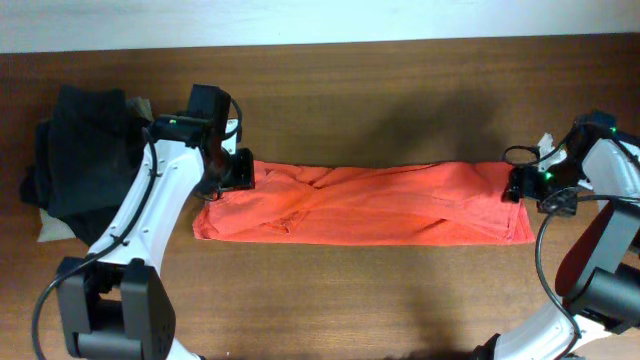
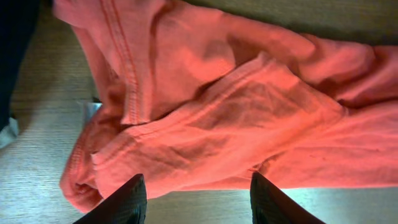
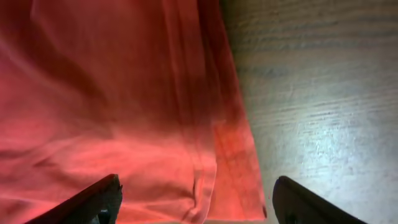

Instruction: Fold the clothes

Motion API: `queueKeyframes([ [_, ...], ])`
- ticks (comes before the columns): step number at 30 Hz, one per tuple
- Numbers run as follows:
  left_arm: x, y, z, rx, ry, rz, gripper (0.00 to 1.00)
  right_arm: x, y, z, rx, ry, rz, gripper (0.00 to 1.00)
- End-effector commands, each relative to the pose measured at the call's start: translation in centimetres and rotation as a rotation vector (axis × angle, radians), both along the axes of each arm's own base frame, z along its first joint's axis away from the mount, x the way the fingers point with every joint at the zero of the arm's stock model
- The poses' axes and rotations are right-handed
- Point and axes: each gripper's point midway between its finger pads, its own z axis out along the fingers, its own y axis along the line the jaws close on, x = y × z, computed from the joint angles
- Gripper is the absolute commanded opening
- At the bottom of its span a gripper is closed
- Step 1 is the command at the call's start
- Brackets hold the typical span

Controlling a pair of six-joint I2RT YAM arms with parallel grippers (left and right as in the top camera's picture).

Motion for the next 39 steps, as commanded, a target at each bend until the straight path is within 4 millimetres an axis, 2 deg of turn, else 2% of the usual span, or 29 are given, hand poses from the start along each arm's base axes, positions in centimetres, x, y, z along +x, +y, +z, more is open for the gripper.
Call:
queueKeyframes([
  [1,0.0,-0.5,0.8,-0.03,-0.011,-0.002,0.53,0.7,-0.1,-1.9,-0.001,-0.028,0.03,0.82],
  [5,0.0,-0.5,0.8,-0.03,-0.011,-0.001,0.53,0.4,0.7,-4.7,0.067,0.018,0.028,0.81],
  [7,0.0,-0.5,0.8,-0.03,-0.012,-0.001,0.53,0.1,1.4,-5.4,0.107,0.035,0.027,0.73],
  [8,0.0,-0.5,0.8,-0.03,-0.011,-0.001,0.53,0.2,1.7,-5.3,0.122,0.028,0.027,0.66],
  [10,0.0,-0.5,0.8,-0.03,-0.011,-0.001,0.53,-0.1,2.0,-5.2,0.137,0.042,0.026,0.22],
  [11,0.0,-0.5,0.8,-0.03,-0.012,-0.001,0.53,-0.3,2.0,-5.2,0.139,0.049,0.025,0.06],
  [14,-0.1,-0.5,0.8,-0.029,-0.006,-0.001,0.53,-0.5,1.5,-5.0,0.11,0.069,0.022,0.04],
  [15,-0.3,-0.5,0.8,-0.028,0.003,-0.001,0.53,-0.2,0.9,-4.2,0.084,0.07,0.021,0.04],
  [17,-0.4,-0.4,0.7,-0.027,0.007,-0.001,0.53,1.3,-0.2,-0.7,0.046,0.041,-0.02,0.04],
  [19,-0.4,-0.4,0.7,-0.027,0.007,0.0,0.55,2.4,0.8,3.0,0.041,0.017,0.0,0.04],
  [21,-0.4,-0.4,0.7,-0.027,0.006,0.0,0.57,3.0,4.2,4.7,0.049,0.041,0.073,0.04],
  [23,-0.4,-0.4,0.7,-0.027,0.007,-0.001,0.58,3.3,7.6,4.8,0.054,0.068,0.109,0.04],
  [25,-0.4,-0.4,0.7,-0.027,0.007,0.0,0.58,4.1,12.1,4.8,0.049,0.071,0.153,0.04],
  [26,-0.4,-0.4,0.7,-0.026,0.006,0.0,0.59,4.6,15.2,4.7,0.044,0.061,0.196,0.04],
  [28,-0.5,-0.4,0.7,-0.026,0.01,0.0,0.59,5.3,19.5,4.6,0.039,0.028,0.236,0.04],
  [31,-0.6,-0.4,0.7,-0.025,0.014,0.0,0.59,5.9,24.9,4.5,0.044,-0.026,0.299,0.05],
  [33,-0.6,-0.4,0.7,-0.026,0.014,0.0,0.59,6.0,27.2,4.4,0.048,-0.053,0.339,0.08],
  [37,-0.6,-0.4,0.7,-0.025,0.015,0.0,0.59,5.2,29.7,4.1,0.05,-0.051,0.407,0.3],
  [39,-0.6,-0.4,0.7,-0.025,0.015,0.0,0.59,4.6,30.9,4.0,0.051,-0.047,0.438,0.31],
])
